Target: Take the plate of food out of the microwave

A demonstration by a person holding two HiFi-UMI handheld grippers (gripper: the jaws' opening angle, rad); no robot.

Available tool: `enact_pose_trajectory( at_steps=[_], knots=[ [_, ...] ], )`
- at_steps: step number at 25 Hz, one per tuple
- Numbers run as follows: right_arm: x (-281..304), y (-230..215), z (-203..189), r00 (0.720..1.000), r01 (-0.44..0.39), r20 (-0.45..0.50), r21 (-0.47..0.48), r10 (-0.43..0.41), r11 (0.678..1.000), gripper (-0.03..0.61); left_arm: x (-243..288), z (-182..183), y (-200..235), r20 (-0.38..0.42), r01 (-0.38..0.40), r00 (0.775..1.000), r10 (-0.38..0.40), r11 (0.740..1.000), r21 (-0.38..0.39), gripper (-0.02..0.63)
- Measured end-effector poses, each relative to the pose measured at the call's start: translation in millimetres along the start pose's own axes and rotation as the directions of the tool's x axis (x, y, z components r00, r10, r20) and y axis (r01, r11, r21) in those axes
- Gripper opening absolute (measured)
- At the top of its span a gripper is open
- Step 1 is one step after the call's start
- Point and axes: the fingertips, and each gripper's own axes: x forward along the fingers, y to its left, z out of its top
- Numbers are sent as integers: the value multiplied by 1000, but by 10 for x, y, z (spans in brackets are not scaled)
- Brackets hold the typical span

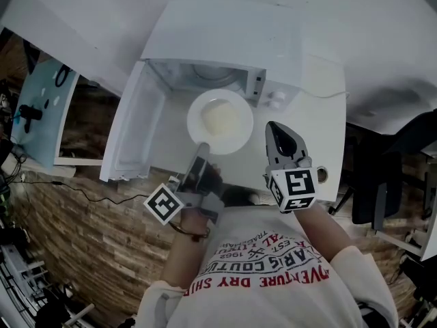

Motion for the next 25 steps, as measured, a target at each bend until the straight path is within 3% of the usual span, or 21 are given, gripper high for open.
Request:
enact_pose_trajectory(
  at_steps=[25],
  knots=[
    [-498,29,100,998,32,50,-44,-30,998,12,-159,-268,-230,8,54,998,-54,998,12,14]
  ],
)
